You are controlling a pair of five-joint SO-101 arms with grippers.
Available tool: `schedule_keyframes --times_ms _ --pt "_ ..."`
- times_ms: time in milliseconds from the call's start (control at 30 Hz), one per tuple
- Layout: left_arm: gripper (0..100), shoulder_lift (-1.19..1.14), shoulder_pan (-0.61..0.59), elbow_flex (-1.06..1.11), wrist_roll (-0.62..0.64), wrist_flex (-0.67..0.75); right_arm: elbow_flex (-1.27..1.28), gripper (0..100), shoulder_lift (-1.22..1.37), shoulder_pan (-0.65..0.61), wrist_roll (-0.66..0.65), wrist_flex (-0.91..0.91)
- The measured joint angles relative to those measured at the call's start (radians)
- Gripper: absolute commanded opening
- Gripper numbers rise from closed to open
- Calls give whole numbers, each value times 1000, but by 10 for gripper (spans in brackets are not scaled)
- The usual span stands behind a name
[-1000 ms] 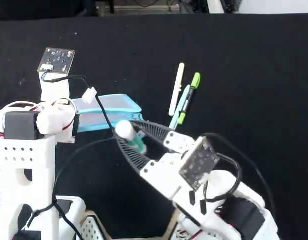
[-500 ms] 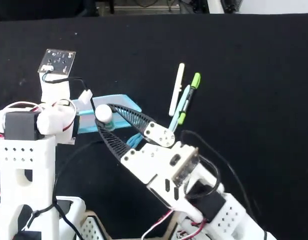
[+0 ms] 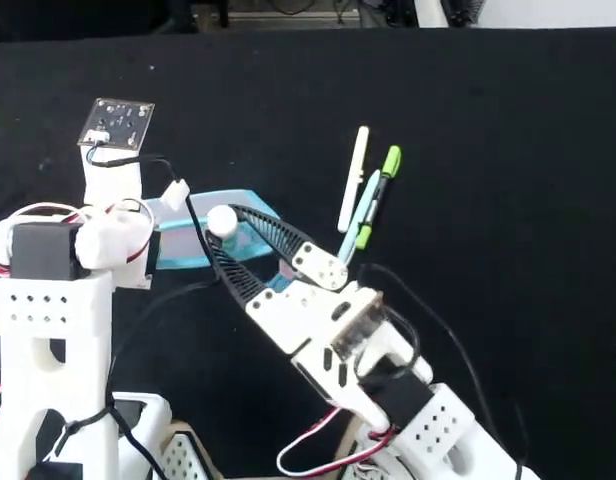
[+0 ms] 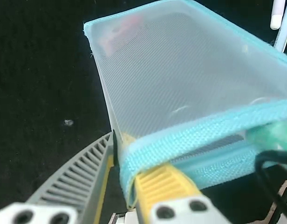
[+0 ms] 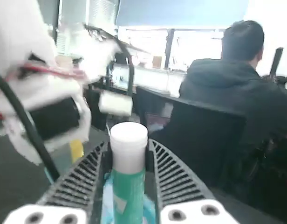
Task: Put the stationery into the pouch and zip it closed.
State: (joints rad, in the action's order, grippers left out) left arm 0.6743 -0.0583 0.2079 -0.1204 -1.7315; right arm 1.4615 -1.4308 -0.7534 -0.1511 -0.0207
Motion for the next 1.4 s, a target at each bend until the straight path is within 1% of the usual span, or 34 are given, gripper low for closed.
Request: schedule_keyframes --times_ms 133,167,233,300,367,433,533,700,800,867,933,1033,1133,1267,1400 --pt "30 0 0 0 0 0 11 16 -5 3 0 2" --pt "30 0 0 0 0 0 11 31 -5 5 0 8" --pt "30 0 0 0 0 0 9 101 -11 5 0 52" --pt "30 0 0 0 0 0 -11 177 -11 5 0 135" --pt "30 0 0 0 2 0 -54 210 -6 5 0 247" --pt "30 0 0 0 0 0 -124 195 -6 5 0 371" --pt "30 0 -2 0 0 0 -236 158 -6 -29 0 531" --pt "30 0 -2 0 0 0 -425 103 -6 -11 0 674" --pt "30 0 -2 0 0 0 -516 90 -17 78 -2 750" --pt "32 0 -2 0 0 -3 -539 100 -20 169 -2 801" --pt "32 0 -2 0 0 -3 -543 129 -20 273 -2 872" --pt "30 0 -2 0 -12 -3 -543 188 -18 394 0 1003" --pt "30 0 -2 0 -57 -3 -542 203 -18 440 0 1100" --pt "30 0 -3 0 -115 -3 -470 191 9 483 9 1108" --pt "30 0 -3 0 -141 0 -420 191 129 554 80 1033"
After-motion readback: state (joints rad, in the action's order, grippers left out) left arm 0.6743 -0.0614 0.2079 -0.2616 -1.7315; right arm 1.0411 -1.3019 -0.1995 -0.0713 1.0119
